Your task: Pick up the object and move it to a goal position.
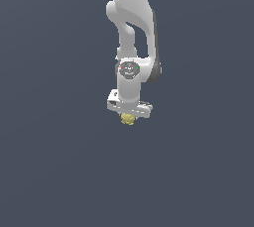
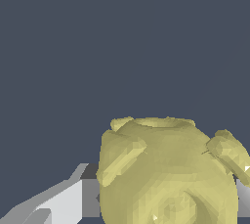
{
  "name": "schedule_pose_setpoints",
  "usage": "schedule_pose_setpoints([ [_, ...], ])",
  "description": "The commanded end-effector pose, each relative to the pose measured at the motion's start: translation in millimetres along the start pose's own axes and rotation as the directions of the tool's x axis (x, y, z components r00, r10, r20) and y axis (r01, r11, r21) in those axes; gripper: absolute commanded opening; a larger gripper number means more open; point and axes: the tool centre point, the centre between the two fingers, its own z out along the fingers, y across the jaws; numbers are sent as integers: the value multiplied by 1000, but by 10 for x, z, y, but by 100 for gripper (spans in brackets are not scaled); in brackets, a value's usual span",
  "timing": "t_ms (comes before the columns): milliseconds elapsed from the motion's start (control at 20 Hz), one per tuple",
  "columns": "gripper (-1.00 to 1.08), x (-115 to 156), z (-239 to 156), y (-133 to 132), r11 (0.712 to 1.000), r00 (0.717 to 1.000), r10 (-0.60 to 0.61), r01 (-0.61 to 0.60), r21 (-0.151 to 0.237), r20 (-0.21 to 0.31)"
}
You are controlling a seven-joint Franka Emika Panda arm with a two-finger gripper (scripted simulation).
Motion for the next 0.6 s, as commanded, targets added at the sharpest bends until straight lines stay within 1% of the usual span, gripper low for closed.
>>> schedule_pose_setpoints([
  [0,-100,-45,-109,7,1000,1000,0,0,0,-1],
  [250,-100,-179,-407,31,1000,1000,0,0,1,-1],
  [550,-100,-388,-884,68,1000,1000,0,0,1,-1],
])
